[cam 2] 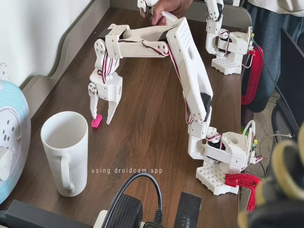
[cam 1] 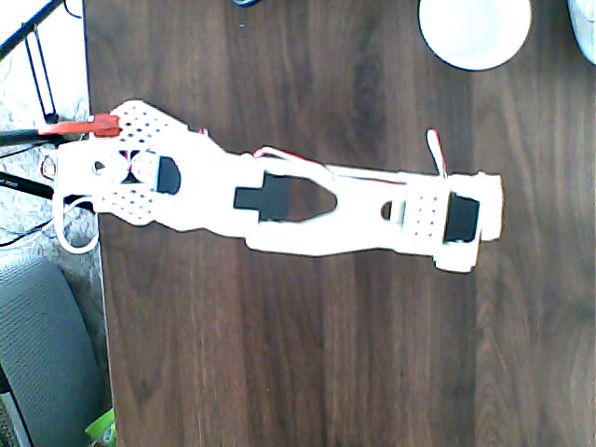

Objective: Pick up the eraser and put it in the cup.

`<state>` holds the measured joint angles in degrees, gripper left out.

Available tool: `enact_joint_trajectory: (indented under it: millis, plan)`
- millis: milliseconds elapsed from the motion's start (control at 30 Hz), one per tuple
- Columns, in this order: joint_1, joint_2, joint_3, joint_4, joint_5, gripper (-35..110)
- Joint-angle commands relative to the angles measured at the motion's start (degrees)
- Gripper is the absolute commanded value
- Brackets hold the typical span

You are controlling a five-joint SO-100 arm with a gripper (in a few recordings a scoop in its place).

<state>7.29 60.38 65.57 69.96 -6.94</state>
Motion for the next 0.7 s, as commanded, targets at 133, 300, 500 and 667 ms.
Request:
enact_joint_trajectory:
  millis: [133,300,500,667]
  plan:
    - [1.49,-2.02,-2.46,3.43,0.18,20]
    - [2.46,-4.66,-4.22,3.08,-0.44,16]
    - [1.85,-6.33,-6.59,5.01,-3.96,0]
    - [0.88,-5.62,-10.90,10.63,-3.96,0]
